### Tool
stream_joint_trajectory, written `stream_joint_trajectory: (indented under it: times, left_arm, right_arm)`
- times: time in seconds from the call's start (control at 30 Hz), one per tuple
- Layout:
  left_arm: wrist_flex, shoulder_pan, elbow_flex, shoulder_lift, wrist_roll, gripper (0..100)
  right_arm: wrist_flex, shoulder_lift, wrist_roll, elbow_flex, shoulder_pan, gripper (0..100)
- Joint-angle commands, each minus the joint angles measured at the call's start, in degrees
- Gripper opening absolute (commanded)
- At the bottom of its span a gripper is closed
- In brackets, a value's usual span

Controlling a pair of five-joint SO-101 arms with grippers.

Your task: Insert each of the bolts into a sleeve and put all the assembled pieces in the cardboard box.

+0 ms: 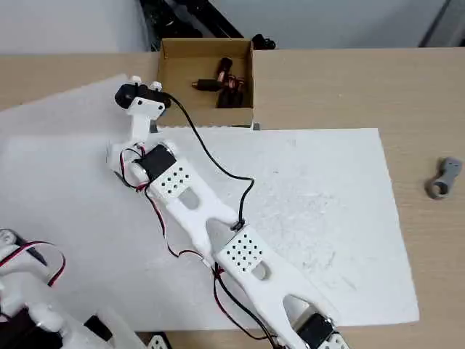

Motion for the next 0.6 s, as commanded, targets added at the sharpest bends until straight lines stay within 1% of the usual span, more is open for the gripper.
stream_joint_trajectory:
  times: [0.0,0.07,0.3,0.57]
  left_arm:
    - [0.3,-0.1,-0.2,-0.4,-0.4,1]
    - [0.3,-0.1,-0.2,-0.4,-0.4,1]
    - [0.3,-0.1,-0.2,-0.4,-0.4,1]
    - [0.3,-0.1,-0.2,-0.4,-0.4,1]
  right_arm:
    - [-0.9,0.7,-1.9,-4.2,1.0,21.8]
    - [-1.0,1.7,-3.4,-4.2,1.5,21.8]
    - [-3.3,2.6,-3.6,-4.2,2.6,21.8]
    - [-1.6,2.9,-3.6,-4.2,2.4,21.6]
